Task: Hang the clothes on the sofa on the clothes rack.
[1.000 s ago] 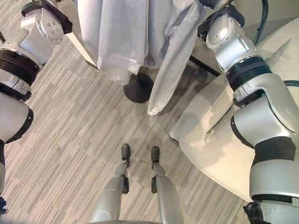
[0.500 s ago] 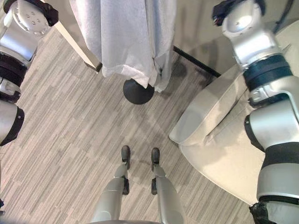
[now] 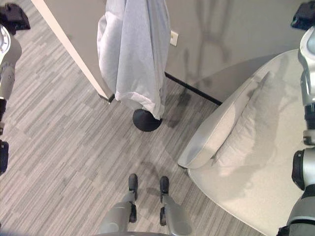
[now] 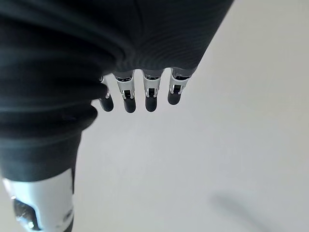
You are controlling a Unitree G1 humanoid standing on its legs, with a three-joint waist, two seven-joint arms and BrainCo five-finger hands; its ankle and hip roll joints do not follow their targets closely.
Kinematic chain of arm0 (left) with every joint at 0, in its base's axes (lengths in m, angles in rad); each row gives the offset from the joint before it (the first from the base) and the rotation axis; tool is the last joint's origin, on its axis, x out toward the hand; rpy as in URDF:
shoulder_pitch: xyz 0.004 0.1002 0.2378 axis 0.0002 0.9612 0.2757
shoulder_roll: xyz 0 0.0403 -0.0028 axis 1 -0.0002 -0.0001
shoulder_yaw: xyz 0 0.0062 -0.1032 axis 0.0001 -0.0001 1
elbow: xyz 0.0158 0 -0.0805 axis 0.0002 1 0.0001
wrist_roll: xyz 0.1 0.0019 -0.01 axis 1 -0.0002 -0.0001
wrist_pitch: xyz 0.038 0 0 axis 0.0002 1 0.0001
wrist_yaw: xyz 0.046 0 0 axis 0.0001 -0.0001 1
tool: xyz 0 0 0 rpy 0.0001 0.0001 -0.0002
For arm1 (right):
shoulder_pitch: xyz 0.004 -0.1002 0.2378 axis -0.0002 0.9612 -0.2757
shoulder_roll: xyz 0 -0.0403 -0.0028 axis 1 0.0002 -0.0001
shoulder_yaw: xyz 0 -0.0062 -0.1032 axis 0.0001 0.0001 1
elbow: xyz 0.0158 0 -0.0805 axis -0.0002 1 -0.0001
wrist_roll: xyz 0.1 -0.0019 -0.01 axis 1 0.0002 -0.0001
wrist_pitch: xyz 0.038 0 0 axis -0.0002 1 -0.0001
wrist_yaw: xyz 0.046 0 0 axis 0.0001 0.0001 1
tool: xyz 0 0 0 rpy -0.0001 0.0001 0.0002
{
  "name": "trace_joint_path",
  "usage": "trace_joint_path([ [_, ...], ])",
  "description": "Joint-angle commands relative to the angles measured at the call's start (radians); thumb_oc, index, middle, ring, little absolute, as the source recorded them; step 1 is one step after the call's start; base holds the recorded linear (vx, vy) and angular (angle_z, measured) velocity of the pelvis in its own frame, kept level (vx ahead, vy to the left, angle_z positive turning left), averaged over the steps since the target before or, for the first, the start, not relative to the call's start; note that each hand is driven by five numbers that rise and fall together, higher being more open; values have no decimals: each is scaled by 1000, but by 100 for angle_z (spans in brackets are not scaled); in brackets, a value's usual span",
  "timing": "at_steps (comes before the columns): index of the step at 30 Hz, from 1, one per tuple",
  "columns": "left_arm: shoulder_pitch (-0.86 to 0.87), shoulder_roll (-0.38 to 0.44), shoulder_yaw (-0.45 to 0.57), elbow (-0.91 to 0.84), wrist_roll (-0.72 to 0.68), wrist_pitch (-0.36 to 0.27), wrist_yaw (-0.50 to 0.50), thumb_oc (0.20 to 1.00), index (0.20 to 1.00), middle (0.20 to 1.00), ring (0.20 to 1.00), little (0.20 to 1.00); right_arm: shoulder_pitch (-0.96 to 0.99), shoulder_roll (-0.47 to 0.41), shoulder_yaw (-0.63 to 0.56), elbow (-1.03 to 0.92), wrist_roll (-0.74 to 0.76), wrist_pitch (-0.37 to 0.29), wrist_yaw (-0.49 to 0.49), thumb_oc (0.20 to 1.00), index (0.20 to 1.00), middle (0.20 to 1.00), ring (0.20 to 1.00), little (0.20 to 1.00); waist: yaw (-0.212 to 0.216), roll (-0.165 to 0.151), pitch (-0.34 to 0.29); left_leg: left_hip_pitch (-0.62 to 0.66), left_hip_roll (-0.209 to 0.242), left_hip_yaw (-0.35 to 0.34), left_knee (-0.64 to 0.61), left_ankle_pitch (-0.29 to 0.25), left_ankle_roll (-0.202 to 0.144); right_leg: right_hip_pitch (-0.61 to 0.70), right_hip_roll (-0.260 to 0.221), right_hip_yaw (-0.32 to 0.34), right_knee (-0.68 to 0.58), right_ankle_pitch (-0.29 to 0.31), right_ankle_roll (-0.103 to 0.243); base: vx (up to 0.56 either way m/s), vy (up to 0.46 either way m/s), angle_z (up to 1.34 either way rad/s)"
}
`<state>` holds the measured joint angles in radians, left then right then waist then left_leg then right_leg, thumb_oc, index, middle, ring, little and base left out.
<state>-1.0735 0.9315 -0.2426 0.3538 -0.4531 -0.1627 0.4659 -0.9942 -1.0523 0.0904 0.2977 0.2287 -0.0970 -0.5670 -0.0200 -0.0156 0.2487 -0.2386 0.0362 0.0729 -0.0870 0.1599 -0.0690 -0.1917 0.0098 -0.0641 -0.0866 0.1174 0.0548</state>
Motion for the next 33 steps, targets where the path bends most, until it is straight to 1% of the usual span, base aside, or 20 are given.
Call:
trace_joint_path([
  [1, 517, -7, 317, -138, 136, -42, -35, 1000, 1000, 1000, 1000, 1000, 470, 46, -279, -179, -163, -60, 64, 1000, 1000, 1000, 1000, 1000, 18, -44, -134, 209, -38, 78, 0, -194, -6, 123, -35, -14, -1, -82, 126, 123, 59, -19],
  [2, 724, -70, 414, -157, 200, -16, -83, 1000, 1000, 1000, 1000, 1000, 658, 107, -416, -256, -214, -68, 107, 1000, 1000, 1000, 1000, 1000, 8, -48, -142, 216, -39, 85, 0, -184, 0, 127, -42, -10, -1, -71, 124, 187, 69, -26],
  [3, 737, -73, 415, -169, 202, -11, -84, 1000, 1000, 1000, 1000, 1000, 680, 114, -427, -272, -216, -62, 111, 1000, 1000, 1000, 1000, 1000, 10, -46, -154, 223, -37, 82, 0, -205, 0, 134, -40, -9, -1, -88, 127, 82, 30, -22],
  [4, 738, -73, 414, -171, 202, -10, -84, 1000, 1000, 1000, 1000, 1000, 683, 115, -429, -275, -216, -61, 111, 1000, 1000, 1000, 1000, 1000, 11, -46, -155, 223, -37, 82, 0, -205, 0, 134, -39, -9, -1, -88, 127, 62, 29, -15],
  [5, 916, -178, 495, -169, 244, 19, -119, 1000, 1000, 1000, 1000, 1000, 843, 211, -550, -337, -232, -72, 143, 1000, 1000, 1000, 1000, 1000, -6, -46, -144, 230, -38, 89, 0, -198, 6, 138, -44, -5, -1, -76, 123, 46, 27, -15],
  [6, 930, -181, 495, -182, 246, 24, -120, 1000, 1000, 1000, 1000, 1000, 864, 220, -560, -356, -234, -65, 147, 1000, 1000, 1000, 1000, 1000, -3, -44, -155, 236, -37, 86, 0, -214, 5, 144, -43, -4, -1, -89, 126, 15, 33, -6],
  [7, 1003, -224, 524, -166, 276, 30, -142, 1000, 1000, 1000, 1000, 1000, 919, 274, -608, -361, -233, -73, 157, 1000, 1000, 1000, 1000, 1000, -11, -44, -150, 235, -38, 92, 0, -206, 9, 143, -45, -1, -1, -81, 123, 62, 79, -5],
  [8, 1181, -444, 588, -73, 229, 64, -153, 1000, 1000, 1000, 1000, 1000, 1097, 442, -689, -344, -226, -62, 181, 1000, 1000, 1000, 1000, 1000, -37, -41, -149, 252, -40, 101, 0, -220, 20, 158, -47, 6, -1, -86, 119, 13, 110, -3],
  [9, 1261, -554, 583, -15, 229, 73, -169, 1000, 1000, 1000, 1000, 1000, 1187, 524, -719, -289, -218, -55, 181, 1000, 1000, 1000, 1000, 1000, -50, -38, -152, 260, -40, 109, 0, -228, 27, 162, -47, 8, -1, -87, 115, 68, 124, -7],
  [11, 1294, -604, 553, 54, 228, 83, -196, 1000, 1000, 1000, 1000, 1000, 1229, 565, -725, -233, -203, -40, 184, 1000, 1000, 1000, 1000, 1000, -58, -36, -158, 265, -40, 113, 0, -239, 34, 163, -48, 14, -1, -91, 116, 21, 59, -23],
  [12, 1294, -604, 552, 58, 229, 80, -196, 1000, 1000, 1000, 1000, 1000, 1230, 563, -724, -229, -202, -42, 183, 1000, 1000, 1000, 1000, 1000, -57, -35, -160, 266, -40, 114, 0, -239, 35, 163, -48, 15, -1, -91, 116, -33, 45, -23],
  [14, 1286, -633, 479, 170, 222, 101, -234, 1000, 1000, 1000, 1000, 1000, 1241, 584, -664, -79, -165, -23, 191, 1000, 1000, 1000, 1000, 1000, -65, -36, -156, 268, -39, 125, 0, -236, 39, 159, -48, 25, -1, -84, 117, -71, 50, -24],
  [16, 1234, -615, 365, 278, 256, 100, -290, 1000, 1000, 1000, 1000, 1000, 1184, 583, -557, 198, -49, -38, 221, 1000, 1000, 1000, 1000, 1000, -66, -38, -143, 263, -39, 134, 0, -227, 37, 150, -50, 32, -1, -72, 121, -120, 51, -20],
  [18, 1177, -620, 290, 414, 254, 99, -344, 1000, 1000, 1000, 1000, 1000, 1142, 624, -420, 377, 53, -38, 316, 1000, 1000, 1000, 1000, 1000, -66, -41, -135, 260, -39, 137, 0, -219, 33, 146, -54, 32, 2, -66, 119, -90, 25, -23],
  [19, 1177, -620, 290, 414, 254, 99, -344, 1000, 1000, 1000, 1000, 1000, 1142, 624, -420, 377, 53, -38, 316, 1000, 1000, 1000, 1000, 1000, -66, -41, -135, 260, -39, 137, 0, -219, 33, 146, -54, 32, 2, -66, 119, -83, 4, -20],
  [20, 1140, -614, 226, 457, 307, 91, -367, 1000, 1000, 1000, 1000, 1000, 1117, 682, -270, 606, 111, -12, 413, 1000, 1000, 1000, 1000, 1000, -59, -48, -131, 261, -40, 138, 0, -216, 31, 147, -58, 29, 2, -64, 116, -60, -10, -2],
  [22, 1107, -630, 176, 560, 323, 86, -389, 1000, 1000, 1000, 1000, 1000, 1115, 764, -147, 706, 139, 5, 488, 1000, 1000, 1000, 1000, 1000, -54, -52, -130, 263, -43, 135, 0, -213, 31, 150, -60, 26, 3, -63, 113, -48, -10, 19],
  [24, 1105, -633, 166, 573, 331, 85, -392, 1000, 1000, 1000, 1000, 1000, 1114, 774, -123, 713, 129, 9, 497, 1000, 1000, 1000, 1000, 1000, -53, -53, -130, 264, -43, 135, 0, -213, 31, 151, -60, 26, 2, -63, 113, -8, 0, 20],
  [28, 1083, -651, 130, 666, 368, 82, -390, 1000, 1000, 1000, 1000, 1000, 1077, 815, -3, 701, 68, 11, 505, 1000, 1000, 1000, 1000, 1000, -40, -50, -132, 269, -44, 137, 0, -211, 32, 156, -61, 22, -1, -63, 110, -1, 1, 1],
  [33, 1063, -665, 106, 687, 376, 76, -381, 1000, 1000, 1000, 1000, 1000, 1058, 822, 58, 668, 59, 4, 516, 1000, 1000, 1000, 1000, 1000, -35, -48, -137, 273, -46, 134, 0, -211, 32, 161, -62, 18, -1, -66, 108, 0, 0, 0],
])
